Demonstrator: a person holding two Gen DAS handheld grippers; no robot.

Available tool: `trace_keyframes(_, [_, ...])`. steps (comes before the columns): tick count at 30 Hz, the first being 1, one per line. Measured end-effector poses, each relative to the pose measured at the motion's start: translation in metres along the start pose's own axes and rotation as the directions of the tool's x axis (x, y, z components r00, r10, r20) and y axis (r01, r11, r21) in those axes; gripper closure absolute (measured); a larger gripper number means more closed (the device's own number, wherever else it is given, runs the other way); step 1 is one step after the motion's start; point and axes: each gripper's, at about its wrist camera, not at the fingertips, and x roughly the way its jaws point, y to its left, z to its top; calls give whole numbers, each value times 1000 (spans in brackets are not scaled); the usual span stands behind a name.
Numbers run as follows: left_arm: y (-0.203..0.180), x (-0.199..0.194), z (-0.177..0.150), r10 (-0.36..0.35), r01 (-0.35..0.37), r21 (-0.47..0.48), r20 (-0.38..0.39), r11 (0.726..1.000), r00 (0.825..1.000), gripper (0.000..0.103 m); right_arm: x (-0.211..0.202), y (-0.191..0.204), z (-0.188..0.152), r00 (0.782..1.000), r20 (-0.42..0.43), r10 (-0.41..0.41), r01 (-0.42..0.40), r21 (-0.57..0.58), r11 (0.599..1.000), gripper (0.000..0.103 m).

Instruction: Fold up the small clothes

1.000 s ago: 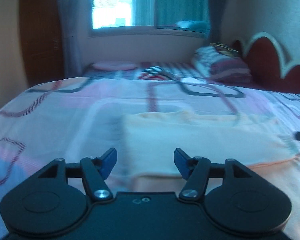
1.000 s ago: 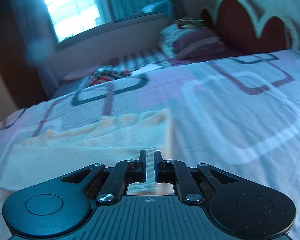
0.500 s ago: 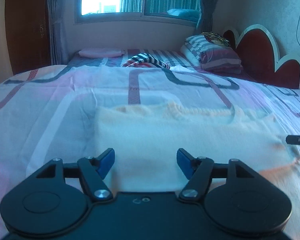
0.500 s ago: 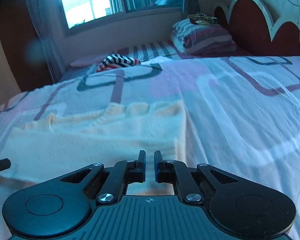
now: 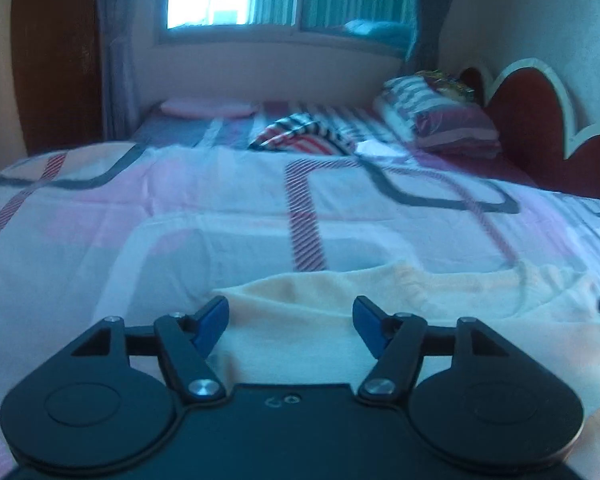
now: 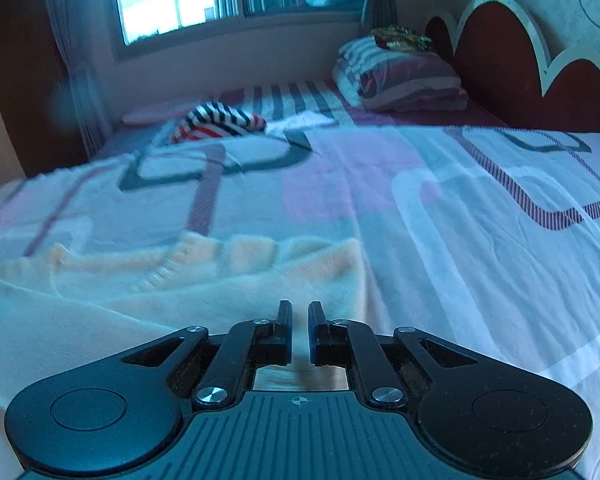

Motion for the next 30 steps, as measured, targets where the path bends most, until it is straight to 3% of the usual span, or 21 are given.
trace_keyframes(5, [-59,-1,-10,-96,97,45,-30,994,995,35,7,64,-5,985,-29,169,-170,-31,985,96])
trace_keyframes(10, [-82,2,-29,-64,69,74,-67,995,996,33,14,99,-20,983,-40,181,-185,-138,973,95])
trace_keyframes(12, [-71,-2,-34,-47,51,73,-62,996,997,33,14,88,-19,986,-44,164,-168,-134,977,92])
trace_keyframes(15, [-46,-13,-39,-11,14,74,-48,997,999,33,5,48,-19,998,-32,60,-63,-73,995,81])
trace_keyframes(19, [-33,-25,-41,40,-33,110,-65,993,997,33,-10,0,-21,999,-44,29,-30,-39,999,80])
trace_keyframes(22, [-35,-43,-40,32,-29,82,-35,996,999,33,-32,-5,-20,999,-11,46,-47,-46,998,80])
trace_keyframes(26, [-48,-49,-51,12,-6,95,-59,995,998,32,-49,1,-35,996,-20,81,-83,-92,992,80])
trace_keyframes(30, [-53,-48,-64,51,-43,115,-66,992,997,32,-49,0,-56,998,-29,62,-65,-123,990,80])
